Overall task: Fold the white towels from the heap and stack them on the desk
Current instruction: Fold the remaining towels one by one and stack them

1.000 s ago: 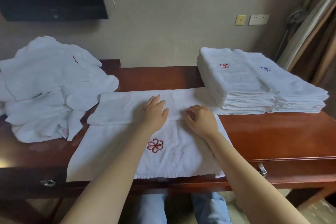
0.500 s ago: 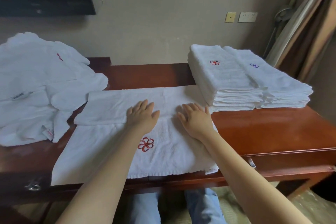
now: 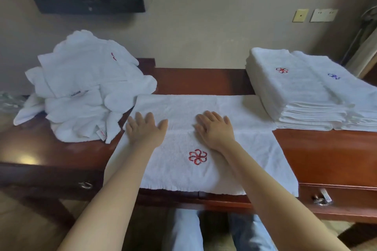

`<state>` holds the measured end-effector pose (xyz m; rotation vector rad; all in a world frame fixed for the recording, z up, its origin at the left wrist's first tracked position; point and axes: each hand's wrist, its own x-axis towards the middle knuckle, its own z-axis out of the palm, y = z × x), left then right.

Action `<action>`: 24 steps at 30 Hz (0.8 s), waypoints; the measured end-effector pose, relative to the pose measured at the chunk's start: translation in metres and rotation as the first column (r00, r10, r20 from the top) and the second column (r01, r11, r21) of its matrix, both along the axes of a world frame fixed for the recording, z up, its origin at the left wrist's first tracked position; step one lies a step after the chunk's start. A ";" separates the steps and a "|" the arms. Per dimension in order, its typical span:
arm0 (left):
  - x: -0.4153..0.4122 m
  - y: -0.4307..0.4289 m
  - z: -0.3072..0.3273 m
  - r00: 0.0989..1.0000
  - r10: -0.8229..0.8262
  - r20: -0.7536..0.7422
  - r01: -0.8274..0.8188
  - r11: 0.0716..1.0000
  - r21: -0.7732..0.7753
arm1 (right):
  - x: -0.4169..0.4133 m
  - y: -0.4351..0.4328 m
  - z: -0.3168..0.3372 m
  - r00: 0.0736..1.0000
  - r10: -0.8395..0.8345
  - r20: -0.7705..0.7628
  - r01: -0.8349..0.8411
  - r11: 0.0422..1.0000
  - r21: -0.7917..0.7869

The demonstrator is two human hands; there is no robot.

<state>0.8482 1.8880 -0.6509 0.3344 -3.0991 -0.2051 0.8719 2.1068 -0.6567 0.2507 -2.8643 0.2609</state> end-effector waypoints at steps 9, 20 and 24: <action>0.006 0.004 0.011 0.996 0.006 -0.094 -0.013 0.997 -0.071 | 0.001 0.000 0.005 1.000 -0.030 0.010 0.031 0.996 -0.088; 0.059 0.055 0.018 0.705 -0.392 -0.591 0.600 0.774 0.203 | 0.076 0.016 0.032 0.973 0.140 -0.184 -0.204 0.894 -0.398; 0.096 0.058 0.015 0.635 -0.479 -0.606 0.699 0.690 0.187 | 0.122 0.025 0.021 0.947 0.254 -0.199 -0.308 0.893 -0.328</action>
